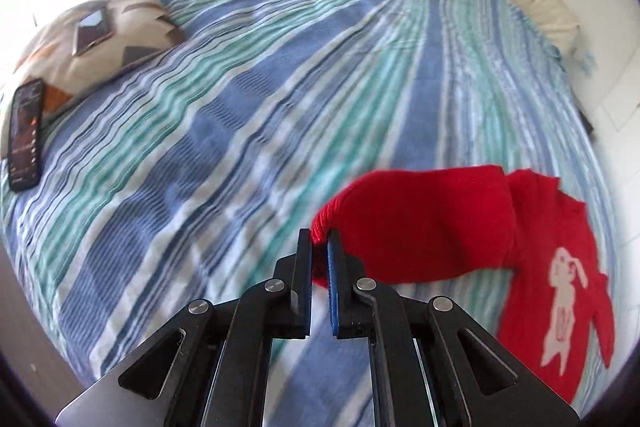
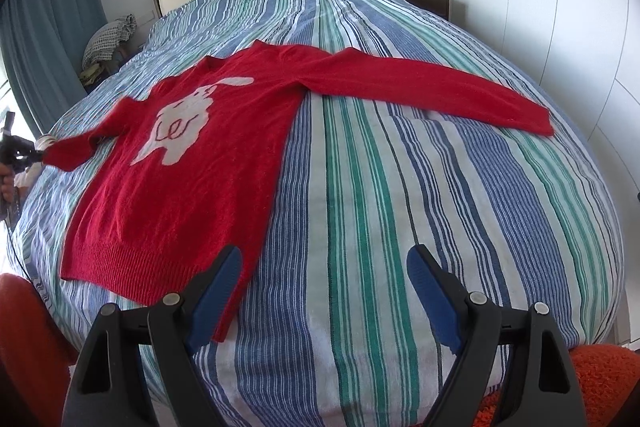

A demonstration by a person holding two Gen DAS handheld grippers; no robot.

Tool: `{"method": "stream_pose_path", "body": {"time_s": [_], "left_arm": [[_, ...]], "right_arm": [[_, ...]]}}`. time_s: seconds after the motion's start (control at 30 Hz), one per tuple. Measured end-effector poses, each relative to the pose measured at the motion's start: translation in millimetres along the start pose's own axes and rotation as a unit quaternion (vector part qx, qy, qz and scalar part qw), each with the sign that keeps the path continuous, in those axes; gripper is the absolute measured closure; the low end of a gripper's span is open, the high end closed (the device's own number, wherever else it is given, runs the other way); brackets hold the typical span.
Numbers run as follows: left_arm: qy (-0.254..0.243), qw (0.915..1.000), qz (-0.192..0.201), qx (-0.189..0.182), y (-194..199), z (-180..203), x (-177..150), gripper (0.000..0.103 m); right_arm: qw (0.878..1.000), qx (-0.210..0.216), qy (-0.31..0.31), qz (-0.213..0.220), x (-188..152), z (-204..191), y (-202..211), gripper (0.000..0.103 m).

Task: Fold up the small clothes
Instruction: 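Grasp the other sleeve with the left gripper and pull it outward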

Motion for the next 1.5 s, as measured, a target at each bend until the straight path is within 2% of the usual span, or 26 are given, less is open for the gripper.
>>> {"method": "stream_pose_path", "body": {"time_s": [0.23, 0.53, 0.67, 1.0, 1.13, 1.17, 1.2, 1.27, 1.3, 1.37, 1.43, 1.5], "left_arm": [[0.062, 0.9968, -0.029, 0.041, -17.9, -59.2, -13.0, 0.099], [0.045, 0.9917, -0.056, 0.106, -52.0, -59.6, -8.3, 0.099], [0.061, 0.9903, -0.065, 0.106, -64.0, -67.4, -13.5, 0.099], [0.062, 0.9907, -0.065, 0.102, -67.5, -73.1, -16.9, 0.097], [0.077, 0.9893, -0.063, 0.107, -65.8, -77.8, -17.0, 0.086], [0.077, 0.9885, -0.061, 0.115, -62.3, -78.8, -17.7, 0.073], [0.076, 0.9870, -0.057, 0.130, -55.6, -79.7, -19.6, 0.056], [0.073, 0.9841, -0.038, 0.157, -39.4, -81.0, -25.5, 0.035], [0.068, 0.9847, -0.021, 0.159, -26.9, -80.4, -31.8, 0.031], [0.062, 0.9864, -0.007, 0.152, -11.7, -77.5, -43.9, 0.031], [0.053, 0.9902, 0.004, 0.129, 8.7, -67.5, -64.5, 0.029], [0.039, 0.9939, 0.014, 0.102, 22.6, -51.8, -82.1, 0.020]], "right_arm": [[1.000, -0.004, 0.002, -0.006, 0.3, -0.5, -3.6, 0.019], [1.000, -0.008, 0.009, -0.009, -1.4, -2.6, -4.8, 0.019], [1.000, -0.011, 0.003, -0.011, -1.5, 0.4, -5.1, 0.019], [1.000, -0.017, 0.018, -0.012, -2.1, -5.8, -6.0, 0.019], [1.000, -0.015, 0.014, -0.007, -2.0, -4.6, -3.2, 0.019], [1.000, -0.014, 0.011, -0.005, -1.9, -3.3, -2.1, 0.019], [1.000, -0.013, 0.007, -0.003, -1.9, -2.3, -1.1, 0.019], [1.000, -0.011, 0.001, 0.001, -1.4, 0.2, 0.9, 0.019], [1.000, -0.010, -0.003, 0.003, -1.0, 1.6, 1.5, 0.019], [1.000, -0.007, -0.013, 0.004, -0.5, 5.0, 1.8, 0.019], [1.000, -0.004, -0.021, 0.004, -0.1, 7.9, 1.1, 0.019], [0.999, -0.002, -0.032, 0.003, -0.1, 11.1, 0.4, 0.019]]}}
Point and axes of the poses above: each gripper's, at about its wrist camera, not at the fingertips, and y roughly against the way its jaws point, z to its right, x to its top, the point moved 4 cm from there along -y, roughly the way its jaws point, and after that the axes turned 8 degrees about -z, right-handed, at the moved point
